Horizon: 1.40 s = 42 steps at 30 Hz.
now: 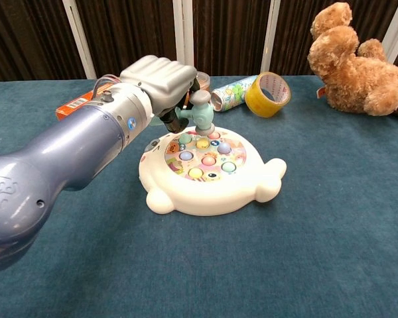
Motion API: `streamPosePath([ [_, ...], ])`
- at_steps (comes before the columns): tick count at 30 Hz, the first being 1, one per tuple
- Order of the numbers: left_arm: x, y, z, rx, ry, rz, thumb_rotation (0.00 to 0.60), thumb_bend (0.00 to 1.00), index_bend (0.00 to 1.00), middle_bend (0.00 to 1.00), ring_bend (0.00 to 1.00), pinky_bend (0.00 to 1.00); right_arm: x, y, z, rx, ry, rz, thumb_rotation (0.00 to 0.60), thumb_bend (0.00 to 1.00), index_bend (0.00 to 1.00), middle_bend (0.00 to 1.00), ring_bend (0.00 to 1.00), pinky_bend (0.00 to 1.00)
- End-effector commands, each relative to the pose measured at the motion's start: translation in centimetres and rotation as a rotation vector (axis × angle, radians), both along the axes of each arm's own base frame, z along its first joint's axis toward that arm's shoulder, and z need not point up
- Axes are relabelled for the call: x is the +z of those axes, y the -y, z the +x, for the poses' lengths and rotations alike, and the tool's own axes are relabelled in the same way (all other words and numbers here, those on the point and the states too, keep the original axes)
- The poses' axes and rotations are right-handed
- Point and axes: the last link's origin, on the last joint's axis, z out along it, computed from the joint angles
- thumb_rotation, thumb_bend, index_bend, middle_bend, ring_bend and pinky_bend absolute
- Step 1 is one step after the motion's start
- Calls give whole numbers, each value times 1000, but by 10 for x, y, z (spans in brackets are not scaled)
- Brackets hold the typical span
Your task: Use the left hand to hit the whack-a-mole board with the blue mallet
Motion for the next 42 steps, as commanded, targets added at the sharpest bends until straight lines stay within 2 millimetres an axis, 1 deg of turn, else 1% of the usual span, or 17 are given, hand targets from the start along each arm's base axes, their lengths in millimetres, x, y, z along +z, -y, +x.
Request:
streamPosePath([
  [1, -1, 0, -1, 2, -8, -1, 600, 644, 659, 485, 372, 508, 0, 0, 0, -1, 1, 0, 600, 320, 0, 0, 0, 0],
  [18, -13, 3, -13, 23, -47, -23, 600, 644, 659, 484, 372, 508, 0, 0, 0, -1, 4, 3, 600, 320, 0, 0, 0, 0],
  [25, -10, 3, -11, 18, -34, -16, 600, 644, 659, 485, 373, 508, 0, 0, 0, -1, 4, 4, 600, 319, 0, 0, 0, 0],
  [31, 5, 3, -7, 16, 15, 6, 600, 644, 657, 484, 373, 508, 0, 0, 0, -1, 0, 2, 600, 320, 0, 0, 0, 0],
  [35, 20, 5, -11, 12, 35, 20, 600, 644, 656, 483, 372, 508, 0, 0, -1, -2, -1, 1, 600, 320, 0, 0, 0, 0],
  [39, 36, 10, -24, 18, 41, 24, 600, 644, 656, 483, 372, 508, 0, 0, -1, -1, -6, 0, 600, 320, 0, 0, 0, 0],
  [42, 47, 15, -39, 27, 39, 21, 600, 644, 655, 483, 372, 508, 0, -1, 0, 4, -12, -1, 600, 320, 0, 0, 0, 0],
])
